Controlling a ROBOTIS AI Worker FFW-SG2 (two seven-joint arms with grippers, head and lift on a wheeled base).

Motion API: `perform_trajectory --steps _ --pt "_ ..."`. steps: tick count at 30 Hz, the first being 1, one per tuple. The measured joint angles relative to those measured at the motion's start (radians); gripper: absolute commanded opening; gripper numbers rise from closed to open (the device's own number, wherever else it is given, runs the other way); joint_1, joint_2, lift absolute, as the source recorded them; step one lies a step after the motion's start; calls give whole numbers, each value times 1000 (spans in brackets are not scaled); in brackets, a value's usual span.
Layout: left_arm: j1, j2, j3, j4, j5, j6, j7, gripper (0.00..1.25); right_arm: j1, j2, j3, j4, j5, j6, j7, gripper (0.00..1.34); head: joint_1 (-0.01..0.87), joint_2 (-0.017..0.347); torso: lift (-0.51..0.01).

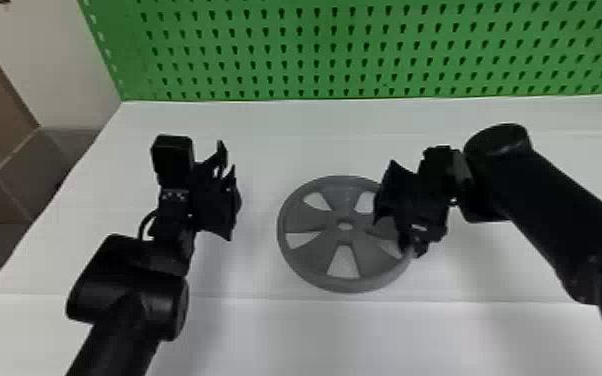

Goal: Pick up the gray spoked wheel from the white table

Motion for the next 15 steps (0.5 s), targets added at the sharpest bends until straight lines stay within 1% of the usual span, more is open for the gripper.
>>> perform_trajectory --steps 15 --pt "-2 0 1 0 0 0 0 747 -1 0 0 -2 -9 2 0 250 779 107 -70"
